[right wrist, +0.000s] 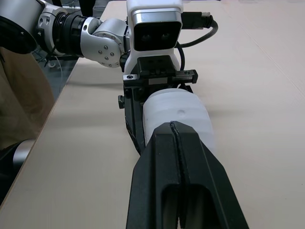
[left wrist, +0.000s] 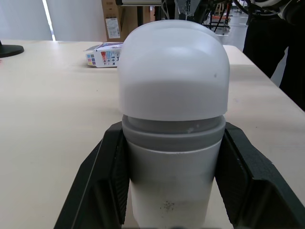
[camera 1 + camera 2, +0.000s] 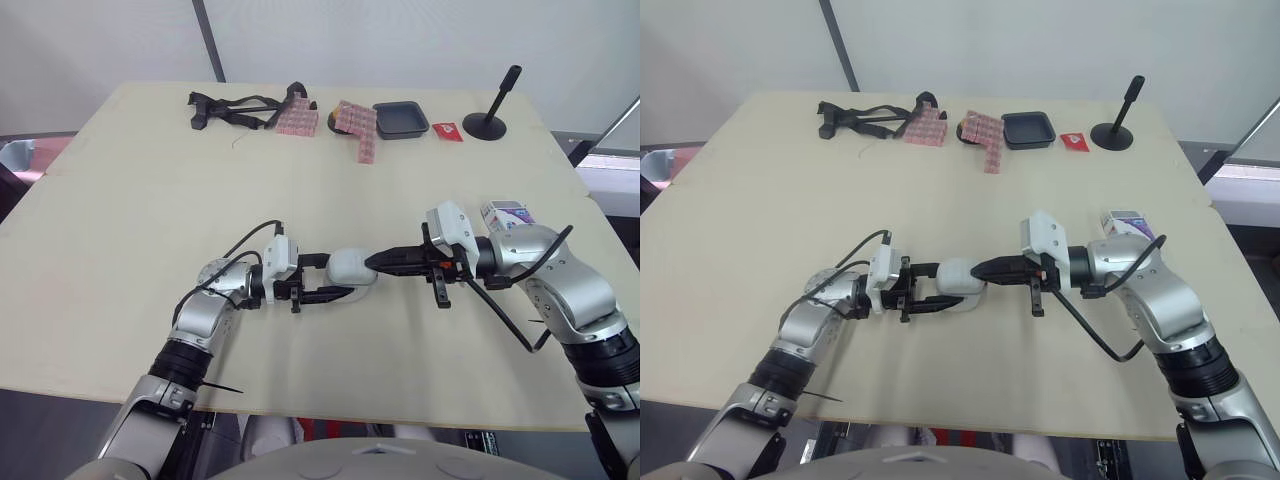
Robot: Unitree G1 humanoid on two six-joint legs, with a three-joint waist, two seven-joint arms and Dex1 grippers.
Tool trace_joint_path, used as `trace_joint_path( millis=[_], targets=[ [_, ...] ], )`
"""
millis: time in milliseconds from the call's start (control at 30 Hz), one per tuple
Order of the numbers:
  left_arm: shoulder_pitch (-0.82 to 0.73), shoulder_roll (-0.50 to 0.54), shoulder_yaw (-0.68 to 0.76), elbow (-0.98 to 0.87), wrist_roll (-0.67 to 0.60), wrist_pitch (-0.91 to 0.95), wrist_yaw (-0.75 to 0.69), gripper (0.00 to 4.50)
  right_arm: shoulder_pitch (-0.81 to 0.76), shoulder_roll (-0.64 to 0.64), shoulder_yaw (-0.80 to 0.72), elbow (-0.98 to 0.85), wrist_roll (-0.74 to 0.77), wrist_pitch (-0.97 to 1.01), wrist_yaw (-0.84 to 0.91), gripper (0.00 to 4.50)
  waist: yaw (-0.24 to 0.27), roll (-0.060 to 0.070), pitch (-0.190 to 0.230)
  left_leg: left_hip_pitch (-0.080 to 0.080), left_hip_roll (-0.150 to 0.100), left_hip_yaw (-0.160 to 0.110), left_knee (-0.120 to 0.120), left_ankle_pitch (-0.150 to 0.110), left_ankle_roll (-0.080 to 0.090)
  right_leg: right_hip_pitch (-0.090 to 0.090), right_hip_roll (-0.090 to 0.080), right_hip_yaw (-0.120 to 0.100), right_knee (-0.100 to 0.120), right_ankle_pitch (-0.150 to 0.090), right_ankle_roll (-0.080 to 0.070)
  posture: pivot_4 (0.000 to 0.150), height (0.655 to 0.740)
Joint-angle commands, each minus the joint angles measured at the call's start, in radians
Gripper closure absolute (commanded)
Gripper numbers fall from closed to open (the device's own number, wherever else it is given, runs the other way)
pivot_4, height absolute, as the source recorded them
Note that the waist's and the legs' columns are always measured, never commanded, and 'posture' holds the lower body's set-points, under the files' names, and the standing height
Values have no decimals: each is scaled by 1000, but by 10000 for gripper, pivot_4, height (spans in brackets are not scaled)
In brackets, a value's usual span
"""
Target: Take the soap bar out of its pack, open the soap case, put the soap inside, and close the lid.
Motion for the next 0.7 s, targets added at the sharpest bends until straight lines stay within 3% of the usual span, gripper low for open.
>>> trace_joint_path(
  millis=[33,367,700],
  targets=[
    [6,4,-17,-16,17,4,-6,25775,-11,-8,1,-21,-1,-16,9,44760,0,0,0,0,0,0,0,0,0,0,0,0,0,0,0,1500,7400],
    [6,5,-17,-17,18,2,-5,25775,-47,44,-9,-23,27,16,-42,44760,1,0,0,0,0,0,0,0,0,0,0,0,0,0,0,1500,7400],
    [8,4,-18,-19,20,2,-2,25775,-41,20,58,-4,-53,-26,-10,44760,2,0,0,0,0,0,-1,0,0,1,0,-1,-1,0,0,1500,7400]
  ],
)
